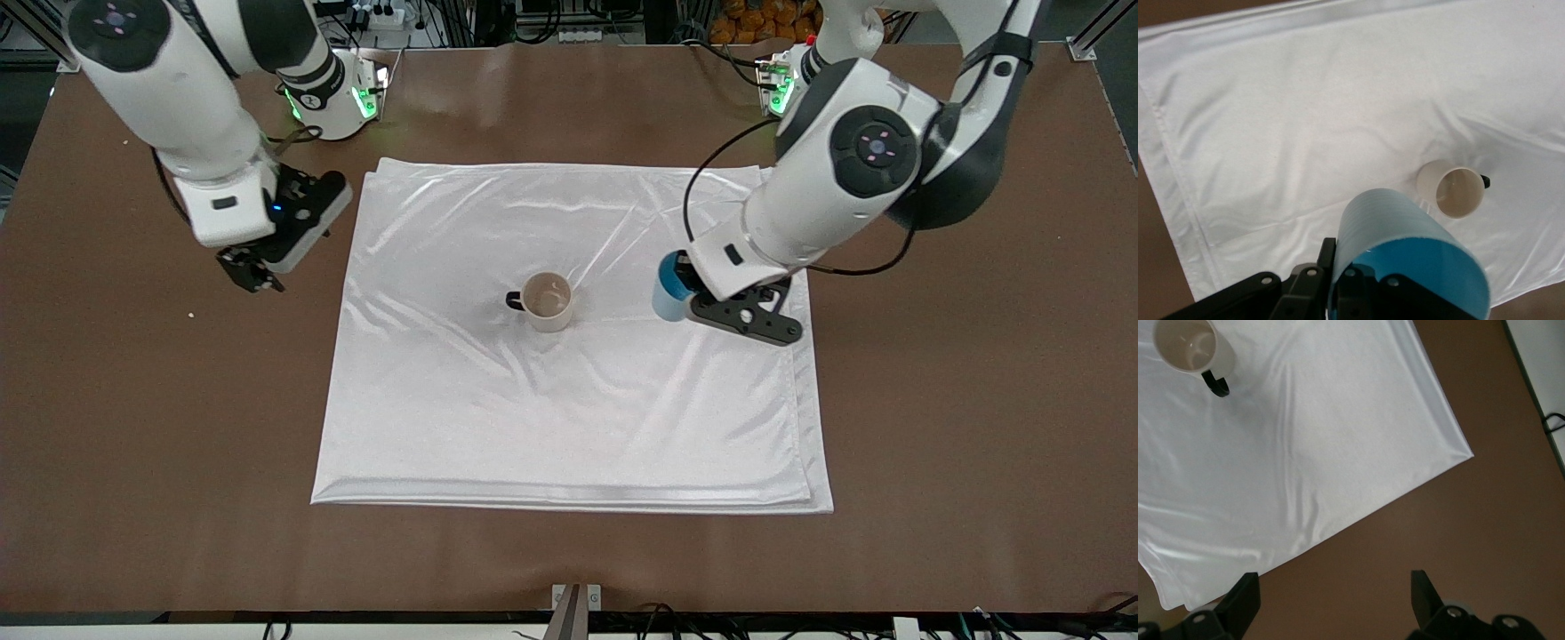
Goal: Place blue cup into white mug on cloth
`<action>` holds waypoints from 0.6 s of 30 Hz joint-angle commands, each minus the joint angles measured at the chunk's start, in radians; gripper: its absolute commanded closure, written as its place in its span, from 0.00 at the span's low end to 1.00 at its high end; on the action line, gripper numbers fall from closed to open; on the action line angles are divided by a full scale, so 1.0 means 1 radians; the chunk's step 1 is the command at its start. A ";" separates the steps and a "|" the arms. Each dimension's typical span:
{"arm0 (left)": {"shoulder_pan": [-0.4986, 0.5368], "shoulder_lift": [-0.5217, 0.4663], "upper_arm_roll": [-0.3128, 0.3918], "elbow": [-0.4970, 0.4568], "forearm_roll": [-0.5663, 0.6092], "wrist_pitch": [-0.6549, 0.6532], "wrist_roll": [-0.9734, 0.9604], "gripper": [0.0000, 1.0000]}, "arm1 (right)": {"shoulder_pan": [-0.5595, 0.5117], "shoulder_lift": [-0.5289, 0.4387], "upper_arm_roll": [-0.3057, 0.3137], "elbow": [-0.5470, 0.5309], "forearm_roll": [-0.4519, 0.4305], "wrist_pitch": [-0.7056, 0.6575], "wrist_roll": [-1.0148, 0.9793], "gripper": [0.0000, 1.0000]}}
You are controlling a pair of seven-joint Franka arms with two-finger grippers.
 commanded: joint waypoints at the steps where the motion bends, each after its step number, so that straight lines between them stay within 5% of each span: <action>1: -0.064 0.039 0.003 0.006 -0.006 0.009 -0.058 1.00 | -0.092 -0.069 0.008 -0.028 -0.005 -0.033 -0.002 0.00; 18: -0.255 0.173 0.016 0.006 0.044 0.211 -0.241 1.00 | -0.301 -0.064 -0.063 0.001 0.036 -0.057 0.108 0.00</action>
